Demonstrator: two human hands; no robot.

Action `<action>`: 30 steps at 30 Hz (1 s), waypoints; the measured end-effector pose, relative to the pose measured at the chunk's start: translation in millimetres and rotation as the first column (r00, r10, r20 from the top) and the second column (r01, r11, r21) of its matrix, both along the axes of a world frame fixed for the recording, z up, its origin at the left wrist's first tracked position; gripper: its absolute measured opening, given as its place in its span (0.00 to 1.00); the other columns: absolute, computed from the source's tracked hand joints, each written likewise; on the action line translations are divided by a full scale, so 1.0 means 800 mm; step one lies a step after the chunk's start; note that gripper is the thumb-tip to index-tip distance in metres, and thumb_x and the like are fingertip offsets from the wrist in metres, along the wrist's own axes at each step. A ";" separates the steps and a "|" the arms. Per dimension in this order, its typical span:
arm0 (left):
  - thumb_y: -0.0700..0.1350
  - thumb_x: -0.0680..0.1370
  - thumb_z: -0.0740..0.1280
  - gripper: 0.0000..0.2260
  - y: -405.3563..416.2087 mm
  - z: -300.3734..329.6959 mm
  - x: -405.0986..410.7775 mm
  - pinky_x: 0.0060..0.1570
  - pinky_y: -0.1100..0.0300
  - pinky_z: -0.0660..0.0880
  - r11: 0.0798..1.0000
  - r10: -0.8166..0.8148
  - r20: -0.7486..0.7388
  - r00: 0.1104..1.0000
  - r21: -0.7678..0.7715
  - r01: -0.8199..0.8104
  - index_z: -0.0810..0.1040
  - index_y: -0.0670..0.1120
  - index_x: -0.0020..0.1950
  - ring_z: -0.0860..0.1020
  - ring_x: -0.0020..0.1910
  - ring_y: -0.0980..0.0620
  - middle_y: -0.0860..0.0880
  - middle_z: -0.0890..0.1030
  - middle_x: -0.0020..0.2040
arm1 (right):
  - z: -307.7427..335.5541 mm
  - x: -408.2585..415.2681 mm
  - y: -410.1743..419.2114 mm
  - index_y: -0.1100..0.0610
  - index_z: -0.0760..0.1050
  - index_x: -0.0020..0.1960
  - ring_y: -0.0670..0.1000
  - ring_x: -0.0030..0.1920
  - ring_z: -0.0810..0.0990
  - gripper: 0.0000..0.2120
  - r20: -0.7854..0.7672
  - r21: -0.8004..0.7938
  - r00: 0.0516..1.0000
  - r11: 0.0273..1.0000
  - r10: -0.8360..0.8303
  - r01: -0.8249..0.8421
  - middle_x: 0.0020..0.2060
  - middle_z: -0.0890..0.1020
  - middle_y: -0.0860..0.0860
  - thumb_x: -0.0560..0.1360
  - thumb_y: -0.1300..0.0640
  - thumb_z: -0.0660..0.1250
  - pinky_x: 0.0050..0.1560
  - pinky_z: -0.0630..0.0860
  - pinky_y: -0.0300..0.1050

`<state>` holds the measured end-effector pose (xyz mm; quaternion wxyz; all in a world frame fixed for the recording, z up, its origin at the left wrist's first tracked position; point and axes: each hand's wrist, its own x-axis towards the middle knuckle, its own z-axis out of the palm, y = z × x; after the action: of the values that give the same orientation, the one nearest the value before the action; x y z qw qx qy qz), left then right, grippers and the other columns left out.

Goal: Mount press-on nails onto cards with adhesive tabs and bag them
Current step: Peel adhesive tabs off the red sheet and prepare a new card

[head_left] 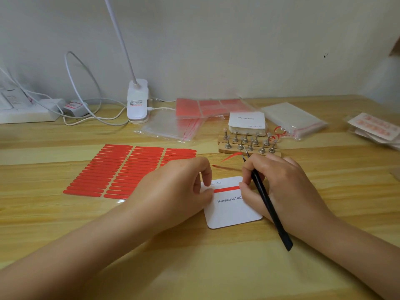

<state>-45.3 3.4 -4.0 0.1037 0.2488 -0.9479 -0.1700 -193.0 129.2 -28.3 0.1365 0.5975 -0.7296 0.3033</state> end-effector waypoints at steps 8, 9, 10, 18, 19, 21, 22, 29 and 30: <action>0.51 0.76 0.61 0.13 0.006 -0.002 -0.003 0.31 0.69 0.63 0.978 -0.140 -0.006 0.990 -0.160 0.137 0.71 0.66 0.59 0.67 0.33 0.67 0.64 0.66 0.38 | -0.002 -0.002 0.000 0.52 0.70 0.39 0.47 0.33 0.70 0.13 0.025 -0.030 1.000 0.999 -0.018 0.018 0.28 0.72 0.44 0.64 0.62 0.73 0.41 0.69 0.47; 0.51 0.76 0.61 0.14 0.005 -0.002 -0.003 0.32 0.69 0.64 0.977 -0.141 -0.005 0.990 -0.161 0.139 0.72 0.66 0.59 0.67 0.32 0.66 0.64 0.66 0.38 | -0.002 -0.002 0.000 0.52 0.70 0.39 0.46 0.33 0.70 0.11 0.026 -0.047 0.999 0.999 -0.020 0.021 0.29 0.72 0.44 0.65 0.62 0.72 0.42 0.68 0.45; 0.51 0.76 0.61 0.14 0.006 -0.002 -0.003 0.32 0.69 0.64 0.977 -0.141 -0.004 0.990 -0.164 0.139 0.72 0.66 0.59 0.67 0.33 0.64 0.63 0.66 0.38 | -0.001 -0.002 0.000 0.52 0.70 0.39 0.46 0.34 0.70 0.09 0.026 -0.071 1.000 0.997 -0.016 0.018 0.29 0.72 0.44 0.65 0.61 0.70 0.42 0.66 0.44; 0.50 0.76 0.60 0.15 0.009 -0.003 -0.002 0.31 0.66 0.63 0.972 -0.125 0.015 0.992 -0.197 0.126 0.74 0.66 0.59 0.65 0.37 0.58 0.60 0.66 0.36 | 0.002 0.006 0.002 0.58 0.76 0.38 0.51 0.31 0.74 0.05 -0.141 -0.102 0.972 0.974 0.187 -0.202 0.29 0.75 0.49 0.68 0.58 0.62 0.40 0.69 0.48; 0.50 0.76 0.60 0.15 0.009 -0.004 -0.001 0.31 0.64 0.64 0.971 -0.126 0.010 0.992 -0.201 0.126 0.74 0.67 0.59 0.65 0.37 0.58 0.58 0.67 0.37 | 0.002 0.006 0.002 0.58 0.75 0.38 0.51 0.31 0.74 0.05 -0.157 -0.094 0.969 0.974 0.190 -0.207 0.29 0.75 0.48 0.68 0.58 0.62 0.40 0.69 0.48; 0.50 0.76 0.61 0.16 0.008 -0.004 -0.001 0.30 0.64 0.64 0.971 -0.132 0.001 0.991 -0.201 0.130 0.74 0.68 0.59 0.66 0.37 0.57 0.57 0.68 0.37 | 0.000 0.005 0.002 0.58 0.75 0.38 0.51 0.30 0.74 0.04 -0.162 -0.075 0.968 0.976 0.191 -0.205 0.29 0.76 0.49 0.68 0.58 0.62 0.40 0.69 0.49; 0.50 0.76 0.61 0.16 0.008 -0.005 0.000 0.30 0.65 0.63 0.972 -0.132 0.002 0.991 -0.198 0.130 0.74 0.68 0.59 0.66 0.36 0.57 0.57 0.68 0.36 | 0.000 0.005 0.003 0.58 0.75 0.39 0.52 0.30 0.75 0.04 -0.154 -0.061 0.970 0.978 0.190 -0.201 0.29 0.76 0.49 0.68 0.58 0.62 0.40 0.69 0.49; 0.51 0.76 0.60 0.14 0.010 -0.006 0.001 0.28 0.66 0.60 0.969 -0.107 -0.007 0.994 -0.225 0.103 0.75 0.67 0.57 0.65 0.36 0.56 0.56 0.67 0.34 | 0.002 0.003 0.006 0.56 0.74 0.37 0.53 0.29 0.74 0.02 -0.165 -0.023 0.974 0.987 0.156 -0.162 0.28 0.76 0.50 0.67 0.58 0.63 0.37 0.68 0.49; 0.51 0.76 0.60 0.14 0.010 -0.006 0.001 0.28 0.66 0.59 0.968 -0.107 -0.010 0.994 -0.231 0.102 0.76 0.67 0.57 0.65 0.36 0.56 0.56 0.66 0.34 | 0.003 0.003 0.007 0.56 0.75 0.37 0.53 0.29 0.74 0.01 -0.174 -0.024 0.974 0.988 0.147 -0.153 0.27 0.76 0.50 0.66 0.59 0.65 0.36 0.68 0.49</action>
<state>-44.3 11.8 -8.7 0.1334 0.1828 -0.9717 -0.0672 -190.9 134.7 -26.0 0.1867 0.6722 -0.6622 0.2734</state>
